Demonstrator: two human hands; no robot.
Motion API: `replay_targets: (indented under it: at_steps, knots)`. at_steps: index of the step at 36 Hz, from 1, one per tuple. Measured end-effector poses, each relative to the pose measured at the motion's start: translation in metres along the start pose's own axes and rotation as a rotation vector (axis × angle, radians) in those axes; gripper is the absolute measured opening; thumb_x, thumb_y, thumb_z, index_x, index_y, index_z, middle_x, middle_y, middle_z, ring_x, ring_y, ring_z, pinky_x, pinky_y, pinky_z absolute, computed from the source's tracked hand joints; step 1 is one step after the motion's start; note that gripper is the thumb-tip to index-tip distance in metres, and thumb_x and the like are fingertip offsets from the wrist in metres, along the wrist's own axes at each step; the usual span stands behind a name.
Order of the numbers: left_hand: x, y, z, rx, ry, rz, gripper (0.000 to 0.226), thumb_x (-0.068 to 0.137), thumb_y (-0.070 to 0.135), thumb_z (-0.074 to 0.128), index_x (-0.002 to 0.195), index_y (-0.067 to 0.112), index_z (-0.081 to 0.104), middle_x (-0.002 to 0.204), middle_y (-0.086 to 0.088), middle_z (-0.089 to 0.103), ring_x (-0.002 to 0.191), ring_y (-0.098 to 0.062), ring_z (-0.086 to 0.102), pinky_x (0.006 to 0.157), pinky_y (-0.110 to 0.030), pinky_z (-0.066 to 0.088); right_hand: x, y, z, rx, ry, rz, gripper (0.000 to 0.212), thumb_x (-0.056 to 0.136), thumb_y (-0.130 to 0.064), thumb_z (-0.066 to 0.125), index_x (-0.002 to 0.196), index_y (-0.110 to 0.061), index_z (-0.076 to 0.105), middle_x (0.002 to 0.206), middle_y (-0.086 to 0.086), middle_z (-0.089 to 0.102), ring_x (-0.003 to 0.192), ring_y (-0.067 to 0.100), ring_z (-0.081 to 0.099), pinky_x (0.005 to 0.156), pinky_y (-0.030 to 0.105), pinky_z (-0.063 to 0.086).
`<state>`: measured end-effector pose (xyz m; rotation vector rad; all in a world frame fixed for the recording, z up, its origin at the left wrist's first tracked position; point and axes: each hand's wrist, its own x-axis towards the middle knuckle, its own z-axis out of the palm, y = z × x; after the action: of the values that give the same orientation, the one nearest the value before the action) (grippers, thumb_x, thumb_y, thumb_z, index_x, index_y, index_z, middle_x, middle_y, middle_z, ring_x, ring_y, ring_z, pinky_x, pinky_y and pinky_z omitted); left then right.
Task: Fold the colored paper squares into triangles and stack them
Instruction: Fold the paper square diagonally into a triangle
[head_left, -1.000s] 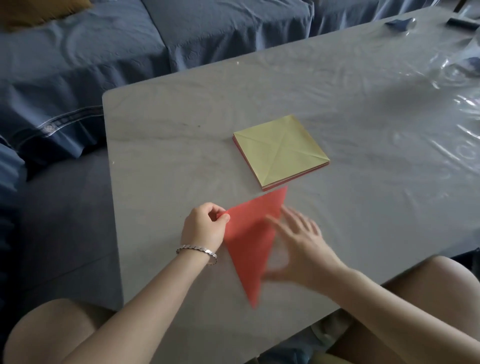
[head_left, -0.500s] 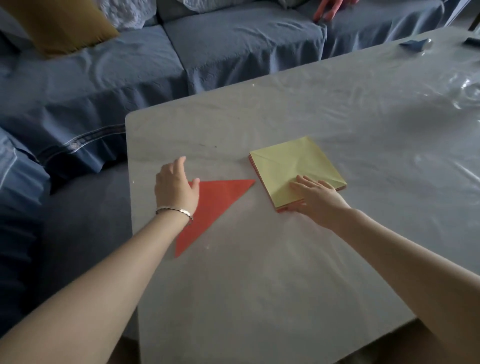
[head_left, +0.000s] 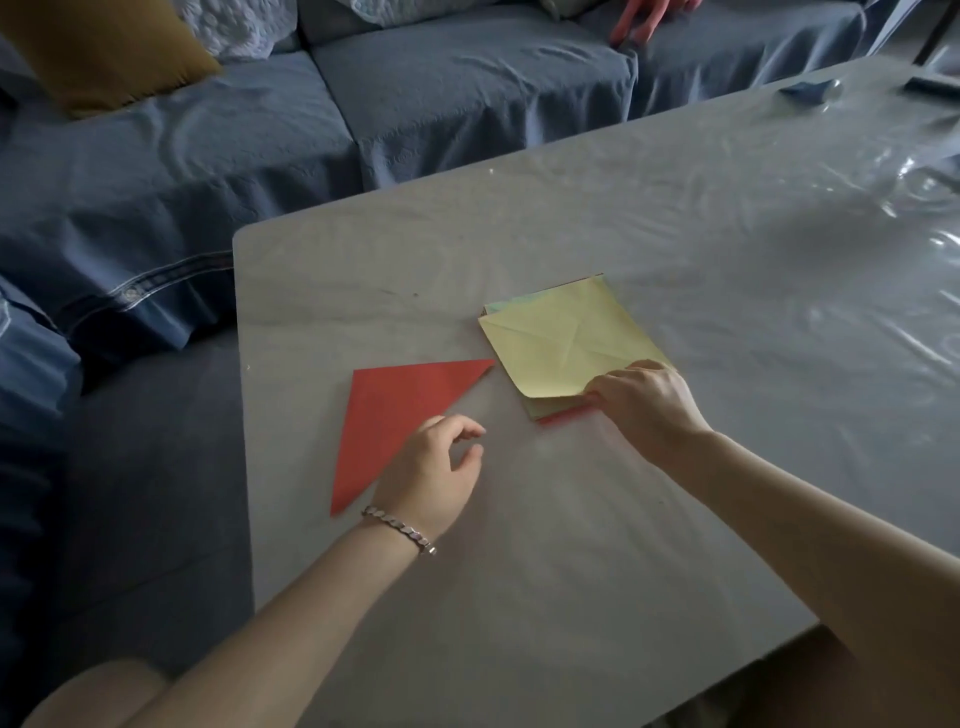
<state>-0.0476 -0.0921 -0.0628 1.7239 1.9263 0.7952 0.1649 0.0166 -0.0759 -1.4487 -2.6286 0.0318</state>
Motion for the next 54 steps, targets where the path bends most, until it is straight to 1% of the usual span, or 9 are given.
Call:
replay_targets:
  at_steps: [6, 18, 24, 32, 37, 41, 44, 47, 54]
  knots:
    - [0.003, -0.003, -0.007, -0.092, 0.006, -0.088, 0.011, 0.084, 0.007, 0.059, 0.086, 0.017, 0.063, 0.081, 0.005, 0.063, 0.070, -0.006, 0.058, 0.066, -0.010, 0.044, -0.028, 0.002, -0.001, 0.162, 0.089, -0.060, 0.014, 0.059, -0.001, 0.079, 0.062, -0.011, 0.069, 0.054, 0.004, 0.063, 0.054, 0.028, 0.061, 0.049, 0.032, 0.052]
    - [-0.006, 0.006, -0.009, -0.132, -0.030, -0.130, 0.014, 0.085, 0.010, 0.059, 0.082, 0.024, 0.060, 0.075, 0.012, 0.062, 0.074, -0.010, 0.061, 0.071, -0.023, 0.047, -0.048, 0.002, -0.005, 0.343, 0.181, 0.048, 0.015, 0.067, -0.002, 0.078, 0.072, -0.009, 0.066, 0.066, 0.006, 0.062, 0.070, 0.031, 0.061, 0.059, 0.034, 0.050]
    - [-0.010, 0.003, -0.009, -0.126, -0.050, -0.133, 0.015, 0.085, 0.010, 0.059, 0.081, 0.025, 0.059, 0.072, 0.017, 0.059, 0.065, 0.003, 0.054, 0.062, -0.010, 0.041, -0.043, 0.002, -0.012, 0.421, 0.059, 0.119, 0.024, 0.072, -0.016, 0.078, 0.094, -0.011, 0.072, 0.082, 0.004, 0.068, 0.081, 0.024, 0.060, 0.072, 0.032, 0.046]
    - [-0.001, 0.005, -0.009, -0.308, -0.072, -0.262, 0.018, 0.086, 0.012, 0.057, 0.080, 0.029, 0.055, 0.079, 0.003, 0.065, 0.078, -0.021, 0.066, 0.076, -0.034, 0.051, -0.062, 0.006, -0.020, 0.332, 0.393, 0.313, 0.004, 0.077, -0.017, 0.074, 0.079, -0.014, 0.075, 0.073, 0.002, 0.066, 0.064, 0.028, 0.061, 0.057, 0.025, 0.038]
    - [0.012, 0.024, -0.016, -0.659, -0.082, -0.485, 0.007, 0.091, 0.026, 0.053, 0.089, 0.019, 0.055, 0.088, -0.005, 0.061, 0.069, -0.021, 0.063, 0.060, -0.035, 0.053, -0.082, -0.010, -0.022, 0.382, 0.567, -0.055, 0.024, 0.085, -0.027, 0.060, 0.079, -0.010, 0.076, 0.079, 0.002, 0.071, 0.070, 0.015, 0.063, 0.065, 0.025, 0.048]
    - [0.020, 0.024, -0.022, -0.832, -0.181, -0.746, 0.017, 0.093, 0.026, 0.049, 0.095, 0.011, 0.056, 0.084, -0.009, 0.059, 0.056, -0.018, 0.061, 0.043, -0.026, 0.052, -0.096, -0.025, -0.017, 0.443, 0.467, -0.398, 0.032, 0.093, -0.027, 0.051, 0.085, -0.008, 0.075, 0.091, 0.004, 0.072, 0.087, 0.014, 0.063, 0.081, 0.026, 0.050]
    - [0.020, 0.011, -0.026, -0.785, -0.276, -0.780, 0.038, 0.071, 0.046, 0.068, 0.090, 0.014, 0.060, 0.081, -0.006, 0.064, 0.062, -0.019, 0.060, 0.052, -0.027, 0.052, -0.102, -0.026, -0.009, 0.420, 0.378, -0.531, 0.024, 0.092, -0.023, 0.055, 0.089, -0.010, 0.075, 0.098, 0.002, 0.072, 0.092, 0.016, 0.066, 0.081, 0.029, 0.052]
    - [0.019, 0.002, -0.031, -0.717, -0.368, -0.805, 0.054, 0.066, 0.064, 0.058, 0.092, 0.016, 0.058, 0.096, -0.011, 0.064, 0.073, -0.021, 0.061, 0.060, -0.029, 0.049, -0.105, -0.027, -0.006, 0.397, 0.330, -0.602, 0.022, 0.091, -0.019, 0.055, 0.088, -0.011, 0.075, 0.099, 0.000, 0.072, 0.094, 0.017, 0.067, 0.074, 0.030, 0.055]
    - [0.005, -0.005, -0.017, -0.304, -0.251, -0.469, 0.021, 0.075, -0.003, 0.069, 0.089, 0.011, 0.063, 0.066, 0.005, 0.063, 0.061, -0.009, 0.061, 0.064, -0.022, 0.052, -0.104, -0.033, -0.007, 0.406, 0.089, -0.601, 0.026, 0.091, -0.028, 0.052, 0.087, -0.016, 0.074, 0.095, -0.006, 0.072, 0.091, 0.011, 0.067, 0.076, 0.025, 0.054]
